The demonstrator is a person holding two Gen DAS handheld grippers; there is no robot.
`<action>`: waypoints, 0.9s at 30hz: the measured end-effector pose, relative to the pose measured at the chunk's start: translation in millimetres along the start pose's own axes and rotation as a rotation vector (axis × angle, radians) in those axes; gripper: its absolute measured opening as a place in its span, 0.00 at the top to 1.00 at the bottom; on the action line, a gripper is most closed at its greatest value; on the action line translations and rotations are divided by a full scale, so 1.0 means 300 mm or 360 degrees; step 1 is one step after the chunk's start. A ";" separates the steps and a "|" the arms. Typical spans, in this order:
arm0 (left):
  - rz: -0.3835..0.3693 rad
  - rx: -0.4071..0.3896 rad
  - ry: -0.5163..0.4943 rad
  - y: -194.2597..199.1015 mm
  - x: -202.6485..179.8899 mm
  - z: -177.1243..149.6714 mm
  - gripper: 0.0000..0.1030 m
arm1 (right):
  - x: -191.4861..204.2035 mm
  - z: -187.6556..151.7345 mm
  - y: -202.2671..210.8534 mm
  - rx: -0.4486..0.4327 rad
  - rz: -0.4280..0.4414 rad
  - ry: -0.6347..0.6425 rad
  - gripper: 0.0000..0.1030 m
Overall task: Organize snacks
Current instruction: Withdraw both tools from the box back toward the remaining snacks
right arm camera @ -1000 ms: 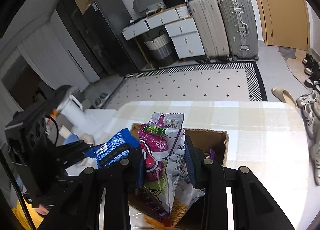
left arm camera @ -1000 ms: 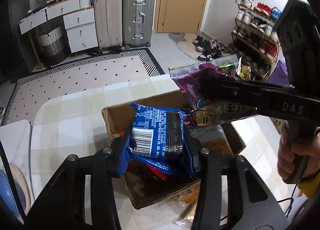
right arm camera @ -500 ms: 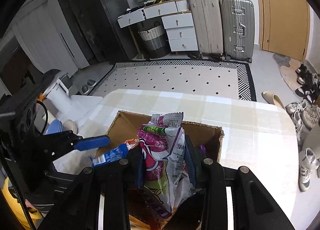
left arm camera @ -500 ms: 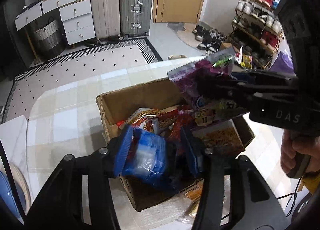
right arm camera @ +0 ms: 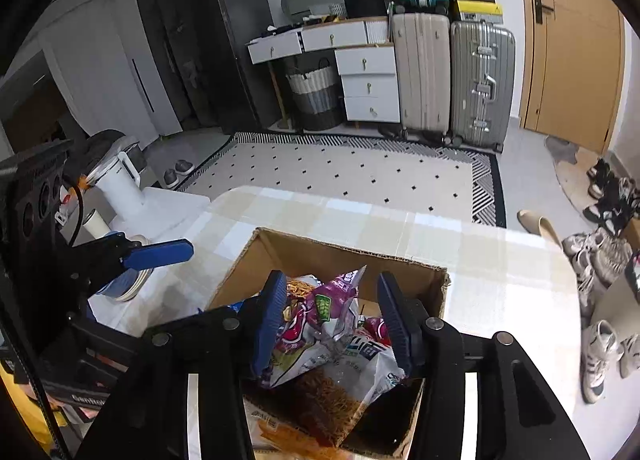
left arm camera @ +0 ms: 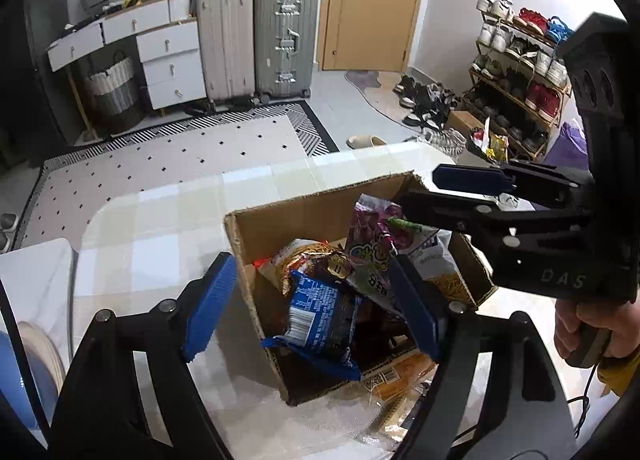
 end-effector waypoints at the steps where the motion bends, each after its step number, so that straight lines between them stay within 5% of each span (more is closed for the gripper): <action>1: 0.0004 -0.0008 0.0000 0.017 -0.002 0.001 0.25 | -0.002 0.001 0.022 -0.0014 -0.0003 -0.0004 0.52; 8: 0.0060 -0.0081 0.0029 0.209 -0.036 -0.031 0.23 | -0.006 -0.003 0.225 -0.0155 -0.0002 -0.0026 0.47; 14: 0.0093 -0.0209 0.0010 0.438 -0.124 -0.065 0.17 | 0.022 -0.047 0.468 -0.0318 0.0065 -0.0069 0.18; 17: 0.0121 -0.0324 0.0002 0.574 -0.175 -0.082 0.12 | 0.045 -0.098 0.595 -0.0419 0.0075 -0.0085 0.13; 19: 0.0125 -0.0409 -0.0009 0.669 -0.219 -0.097 0.00 | 0.059 -0.136 0.664 -0.0478 0.0084 -0.0090 0.10; 27: 0.0193 -0.0643 -0.0131 0.959 -0.384 -0.225 0.00 | 0.101 -0.292 0.918 -0.0698 0.0139 -0.0179 0.01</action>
Point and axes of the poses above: each gripper's, at about its wrist camera, not at the fingertips, and y roughly against the way its jaws point, x to its left, z to its top, the point moved 9 cm from there along -y, roughly the way its jaws point, and after that the axes turned 9 degrees about -z, right-handed, at the moved point
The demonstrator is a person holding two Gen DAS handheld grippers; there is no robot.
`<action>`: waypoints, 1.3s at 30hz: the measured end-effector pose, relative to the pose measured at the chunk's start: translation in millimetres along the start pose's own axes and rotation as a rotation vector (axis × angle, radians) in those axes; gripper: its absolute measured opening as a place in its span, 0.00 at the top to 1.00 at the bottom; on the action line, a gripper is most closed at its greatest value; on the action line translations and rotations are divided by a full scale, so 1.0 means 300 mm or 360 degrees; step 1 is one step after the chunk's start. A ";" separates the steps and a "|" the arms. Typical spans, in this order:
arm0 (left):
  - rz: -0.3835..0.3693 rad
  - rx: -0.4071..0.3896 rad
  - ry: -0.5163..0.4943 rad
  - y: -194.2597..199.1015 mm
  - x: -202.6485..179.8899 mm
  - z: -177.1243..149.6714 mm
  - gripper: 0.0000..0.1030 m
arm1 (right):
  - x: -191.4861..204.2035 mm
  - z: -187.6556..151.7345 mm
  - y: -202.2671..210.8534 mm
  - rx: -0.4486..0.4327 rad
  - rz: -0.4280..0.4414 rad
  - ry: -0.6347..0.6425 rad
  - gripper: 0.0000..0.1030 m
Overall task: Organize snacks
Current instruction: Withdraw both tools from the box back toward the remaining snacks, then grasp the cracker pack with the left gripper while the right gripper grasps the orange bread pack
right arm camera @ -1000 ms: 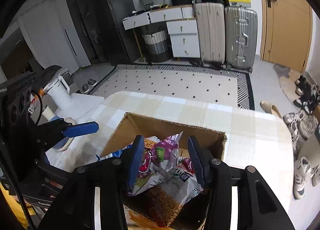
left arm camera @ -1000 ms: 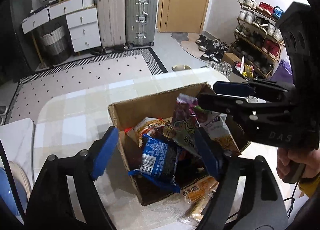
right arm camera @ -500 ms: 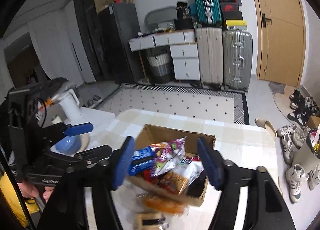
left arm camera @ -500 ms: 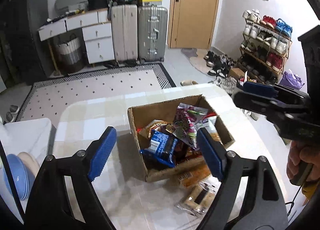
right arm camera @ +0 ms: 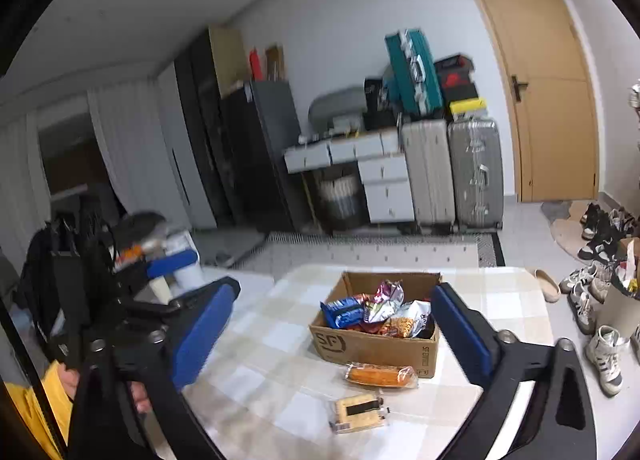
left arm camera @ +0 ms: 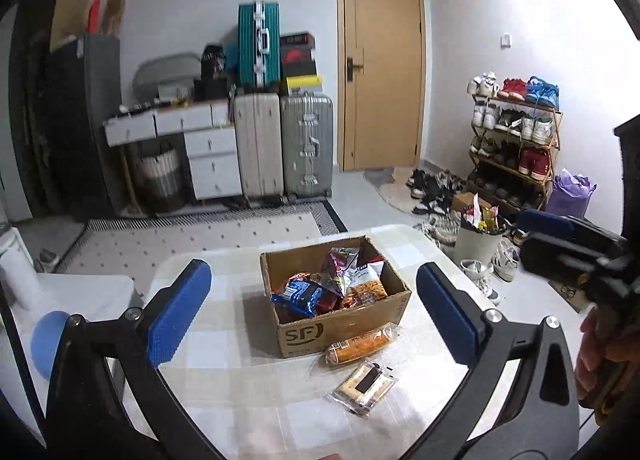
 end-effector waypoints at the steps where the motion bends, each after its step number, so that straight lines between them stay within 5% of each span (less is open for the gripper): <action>1: 0.0004 -0.0019 -0.0002 0.036 -0.015 -0.008 0.00 | 0.002 -0.012 0.034 -0.0016 -0.0002 -0.0018 0.01; 14: 0.0074 -0.0087 0.0075 0.295 -0.070 -0.195 0.00 | 0.036 -0.164 0.185 -0.0130 -0.0026 0.0058 0.01; 22: 0.0134 -0.0027 0.0134 0.273 -0.035 -0.429 0.00 | 0.053 -0.348 0.229 -0.0196 -0.0080 0.0141 0.01; 31: 0.0143 0.0102 0.0129 0.141 -0.049 -0.674 0.00 | 0.015 -0.558 0.134 -0.0001 -0.0131 0.0097 0.01; 39: 0.0081 0.0243 0.0177 0.018 -0.042 -0.759 0.00 | -0.025 -0.632 0.085 0.0099 -0.0111 0.0014 0.01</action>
Point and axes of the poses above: each gripper's, at about its wrist camera, not at the fingertips, and y roughly against the way its jaws point, x to its left, z to its top, the point moved 9 cm from there along -y, roughly the way its jaws point, and after that the axes turned 9 degrees about -z, right-handed, at the moved point
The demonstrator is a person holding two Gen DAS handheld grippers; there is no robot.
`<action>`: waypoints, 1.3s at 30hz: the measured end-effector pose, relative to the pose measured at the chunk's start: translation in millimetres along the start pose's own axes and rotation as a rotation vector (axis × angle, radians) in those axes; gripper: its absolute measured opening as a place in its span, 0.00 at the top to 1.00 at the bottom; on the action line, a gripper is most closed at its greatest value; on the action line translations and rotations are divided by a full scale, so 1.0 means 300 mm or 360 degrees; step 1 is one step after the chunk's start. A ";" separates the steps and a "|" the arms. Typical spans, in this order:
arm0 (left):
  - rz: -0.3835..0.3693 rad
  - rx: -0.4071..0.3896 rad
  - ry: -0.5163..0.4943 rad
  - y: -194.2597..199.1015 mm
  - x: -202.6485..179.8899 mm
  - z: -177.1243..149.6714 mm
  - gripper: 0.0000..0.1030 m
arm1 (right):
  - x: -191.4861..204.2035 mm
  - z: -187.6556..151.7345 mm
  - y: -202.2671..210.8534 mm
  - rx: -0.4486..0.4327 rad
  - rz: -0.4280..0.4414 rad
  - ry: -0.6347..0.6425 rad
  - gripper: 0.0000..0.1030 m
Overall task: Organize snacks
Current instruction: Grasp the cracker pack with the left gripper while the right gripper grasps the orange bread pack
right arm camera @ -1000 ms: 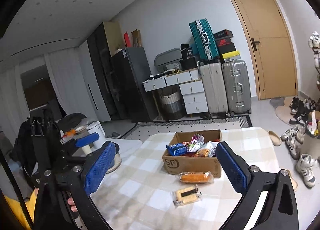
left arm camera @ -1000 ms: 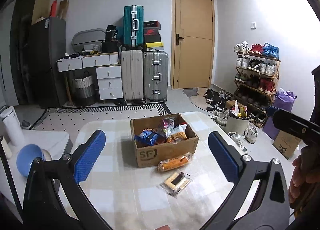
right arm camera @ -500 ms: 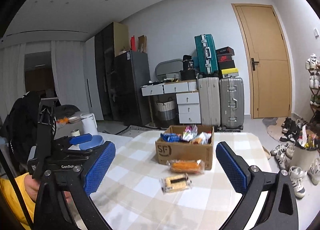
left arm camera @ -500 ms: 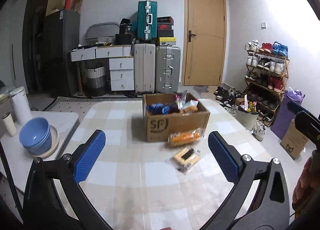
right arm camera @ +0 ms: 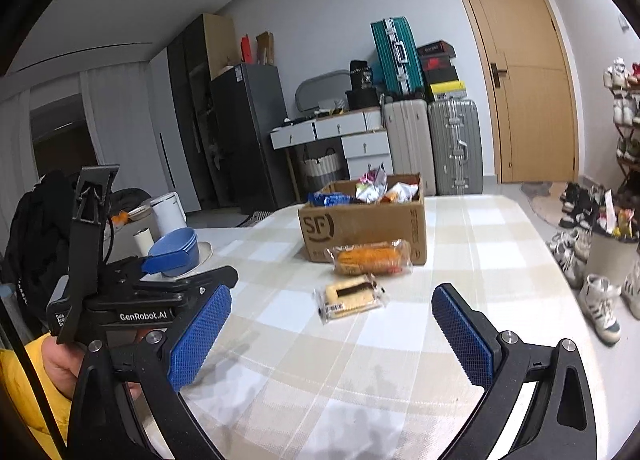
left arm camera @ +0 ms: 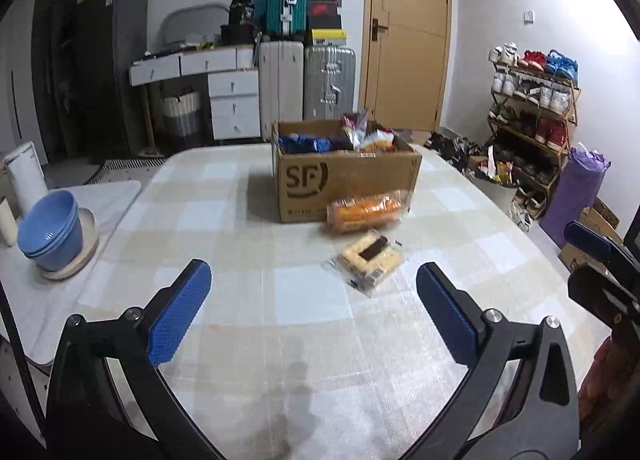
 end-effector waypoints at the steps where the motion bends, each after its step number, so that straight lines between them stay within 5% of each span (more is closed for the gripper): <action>1: -0.0009 0.0019 0.0004 -0.014 0.003 -0.004 0.00 | -0.002 -0.005 -0.003 0.0006 0.0001 -0.0011 0.01; 10: -0.0121 0.0164 -0.0048 -0.250 -0.012 -0.030 0.00 | -0.053 -0.050 -0.065 0.0071 -0.0003 -0.0095 0.01; 16: -0.0179 0.0447 -0.0005 -0.523 -0.007 -0.053 0.01 | -0.107 -0.079 -0.111 0.0119 -0.0007 -0.0153 0.01; 24: -0.0321 0.0630 -0.0123 -0.809 -0.063 -0.051 0.01 | -0.153 -0.101 -0.170 0.0176 0.0027 -0.0210 0.01; 29: -0.0293 0.0721 -0.0272 -0.946 -0.081 -0.051 0.04 | -0.171 -0.103 -0.183 0.0187 0.0027 -0.0224 0.01; 35: -0.0413 0.0726 -0.0342 -1.015 -0.131 -0.032 0.37 | -0.187 -0.112 -0.198 0.0216 0.0024 -0.0268 0.01; 39: -0.0433 0.0699 -0.0358 -1.025 -0.141 -0.033 0.43 | -0.188 -0.112 -0.211 0.0248 0.0004 -0.0255 0.01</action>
Point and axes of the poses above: each gripper's, at about its wrist camera, not at the fingertips, and y roughly against the way its jaws point, x to its left, z to its top, the point moved 9 cm from there along -y, roughly the way its jaws point, and after that the axes turned 9 degrees about -z, right-handed, at the moved point
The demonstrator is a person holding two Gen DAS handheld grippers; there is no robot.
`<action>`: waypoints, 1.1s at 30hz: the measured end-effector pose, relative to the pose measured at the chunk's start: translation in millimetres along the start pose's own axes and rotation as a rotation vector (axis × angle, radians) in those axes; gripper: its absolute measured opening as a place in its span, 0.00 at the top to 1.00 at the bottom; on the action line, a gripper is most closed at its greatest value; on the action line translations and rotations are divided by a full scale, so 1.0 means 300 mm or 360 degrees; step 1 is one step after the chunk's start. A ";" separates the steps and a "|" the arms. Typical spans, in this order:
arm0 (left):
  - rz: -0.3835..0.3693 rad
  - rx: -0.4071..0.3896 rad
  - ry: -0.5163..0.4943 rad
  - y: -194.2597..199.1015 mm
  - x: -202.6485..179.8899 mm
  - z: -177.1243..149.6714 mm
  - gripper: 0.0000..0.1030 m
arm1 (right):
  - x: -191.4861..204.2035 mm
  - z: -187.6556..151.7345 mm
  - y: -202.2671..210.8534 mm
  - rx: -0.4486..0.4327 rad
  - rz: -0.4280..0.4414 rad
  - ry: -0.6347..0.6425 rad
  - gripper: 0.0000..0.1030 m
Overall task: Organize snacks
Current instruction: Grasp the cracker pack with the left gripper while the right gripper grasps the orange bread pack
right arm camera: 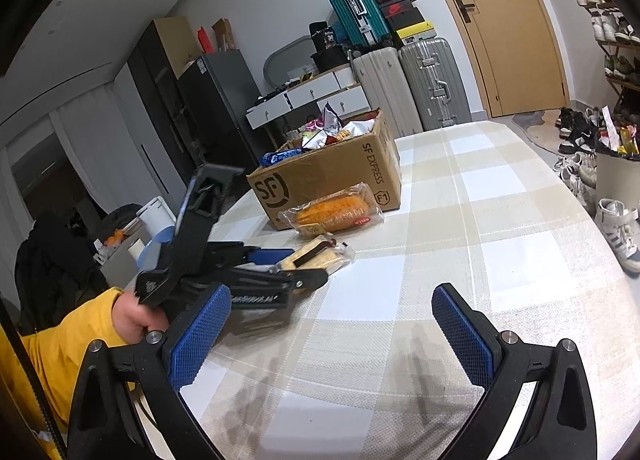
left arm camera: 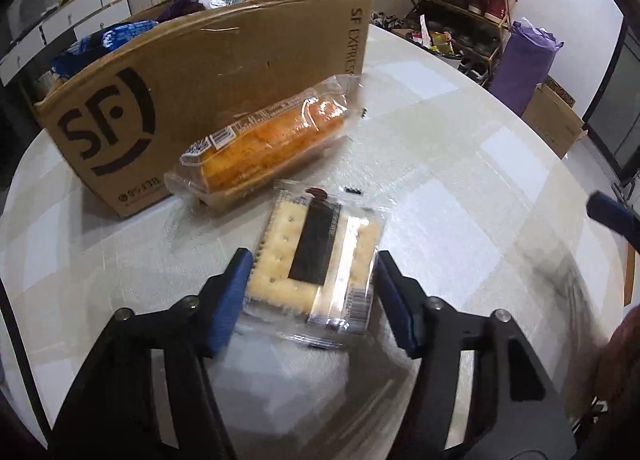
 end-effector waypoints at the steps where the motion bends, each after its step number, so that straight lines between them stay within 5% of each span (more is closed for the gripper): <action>1: -0.0004 -0.0003 0.0001 0.001 0.000 -0.002 0.43 | 0.002 0.002 -0.002 0.0012 -0.0006 0.0008 0.01; 7: -0.0069 -0.0045 0.0107 0.044 -0.021 -0.057 0.43 | 0.026 0.086 -0.108 0.0134 0.0043 0.0019 0.01; 14: -0.0120 -0.0118 0.0305 0.094 0.008 -0.098 0.43 | -0.005 0.187 -0.414 0.0424 0.0176 -0.0311 0.01; 22: -0.0202 -0.0182 0.0395 0.130 0.021 -0.111 0.43 | -0.045 0.219 -0.627 0.0533 0.0047 -0.0586 0.01; 29: -0.0255 -0.0190 0.0426 0.154 0.049 -0.185 0.43 | 0.003 0.217 -0.672 0.0487 -0.0204 -0.0355 0.01; 31: -0.0272 -0.0192 0.0425 0.161 0.042 -0.190 0.43 | 0.019 0.212 -0.677 0.0475 -0.0249 -0.0272 0.17; 33: -0.0279 -0.0198 0.0424 0.158 0.036 -0.201 0.43 | 0.028 0.209 -0.683 0.0464 -0.0236 -0.0273 0.21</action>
Point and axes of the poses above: each gripper's, at about its wrist camera, not at the fingertips, and y roughly against the way its jaws point, x to its left, z to its top, the point moved 9 cm from there along -y, roughly the way its jaws point, and after that the axes turned 9 degrees about -z, right-handed, at the moved point
